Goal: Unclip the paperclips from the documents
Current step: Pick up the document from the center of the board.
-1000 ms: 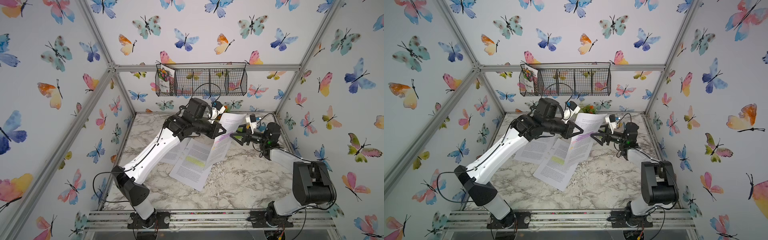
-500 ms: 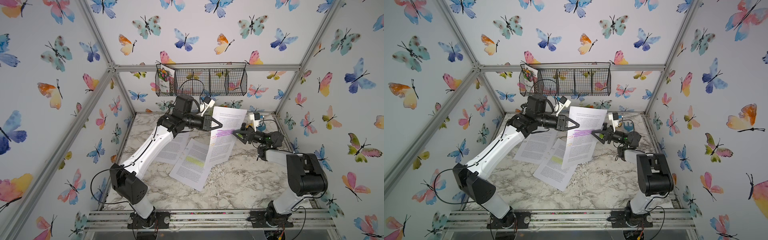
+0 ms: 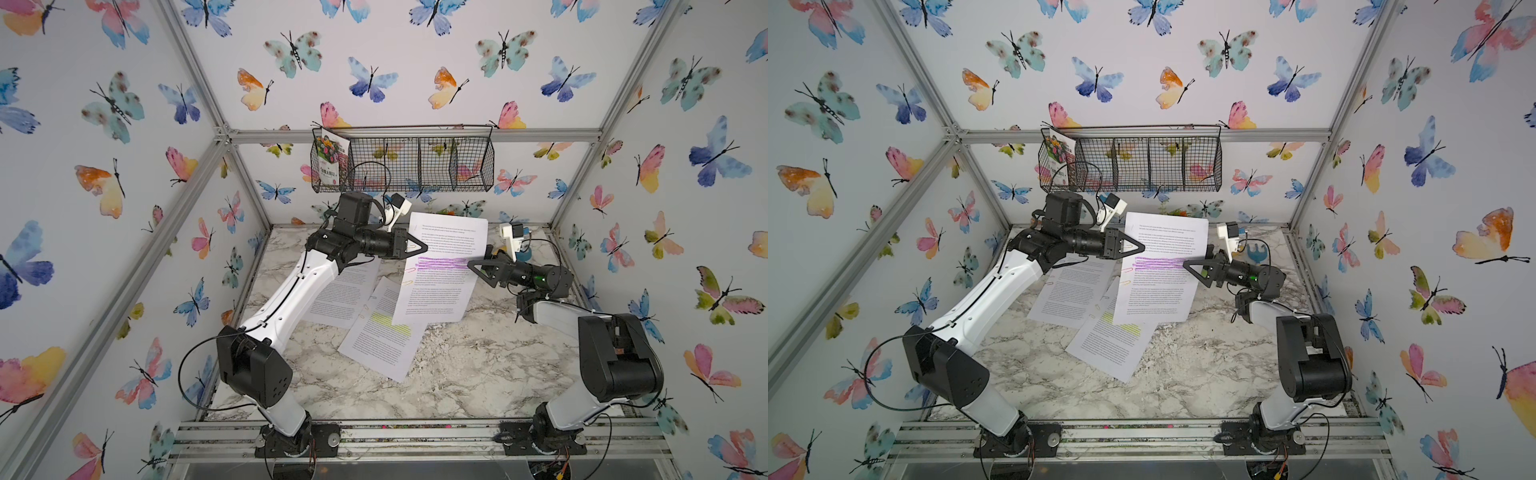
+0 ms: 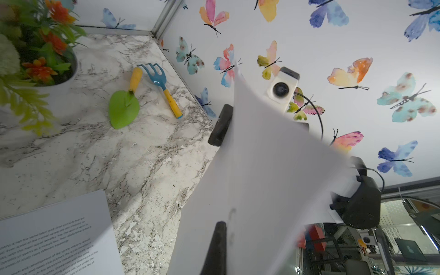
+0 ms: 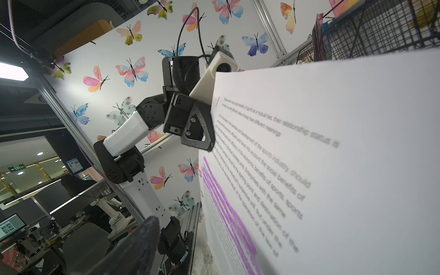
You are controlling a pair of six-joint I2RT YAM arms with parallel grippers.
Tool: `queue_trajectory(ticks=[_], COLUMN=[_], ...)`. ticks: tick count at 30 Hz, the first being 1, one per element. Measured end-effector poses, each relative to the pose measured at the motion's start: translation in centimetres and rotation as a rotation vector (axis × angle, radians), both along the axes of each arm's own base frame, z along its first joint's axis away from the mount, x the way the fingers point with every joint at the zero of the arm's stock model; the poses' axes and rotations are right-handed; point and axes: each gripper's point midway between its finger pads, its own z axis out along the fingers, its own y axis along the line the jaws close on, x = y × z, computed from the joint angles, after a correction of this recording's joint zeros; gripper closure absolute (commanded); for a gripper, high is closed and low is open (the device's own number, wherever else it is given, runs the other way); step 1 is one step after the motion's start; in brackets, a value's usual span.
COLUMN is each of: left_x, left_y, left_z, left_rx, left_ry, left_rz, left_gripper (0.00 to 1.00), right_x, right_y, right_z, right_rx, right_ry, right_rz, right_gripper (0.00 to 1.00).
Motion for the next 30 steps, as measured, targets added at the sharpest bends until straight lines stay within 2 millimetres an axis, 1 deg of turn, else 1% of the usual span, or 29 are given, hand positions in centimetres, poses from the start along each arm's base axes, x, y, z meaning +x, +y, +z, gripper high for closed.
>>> queue_trajectory(ticks=[4,8,10,15,18,24,27,30], left_x=[0.4,0.3,0.1,-0.9,-1.1,-1.0,-0.4,-0.1], left_y=[0.4,0.3,0.0,-0.9,-1.4,-1.5,-1.5,-1.6], left_z=[-0.4,0.2,0.6,1.6,1.9,2.1,2.6,3.5], left_rx=[0.031,0.021,0.006,-0.046,-0.072,-0.076,-0.074,-0.078], left_ry=[-0.012,-0.026,-0.031,-0.012,-0.006,0.001,-0.009,-0.018], left_rz=[0.027,0.021,0.007,-0.048,-0.071,-0.073,-0.063,-0.062], left_gripper=[1.0,1.0,1.0,1.0,1.0,1.0,1.0,1.0], right_x=[-0.2,-0.2,0.1,1.8,2.0,1.9,1.4,0.9], right_y=[0.0,0.0,0.0,0.6,0.9,1.0,0.9,0.9], right_z=[0.4,0.4,0.5,1.2,1.5,1.5,1.4,1.4], right_rx=[0.003,0.004,0.005,0.01,0.012,0.01,0.007,-0.001], right_ry=[-0.003,0.001,-0.005,-0.022,-0.024,-0.027,-0.042,-0.078], right_rz=[0.002,0.002,0.003,0.013,0.024,0.027,0.023,0.019], right_gripper=[0.12,0.14,0.15,0.17,0.17,0.17,0.14,0.1])
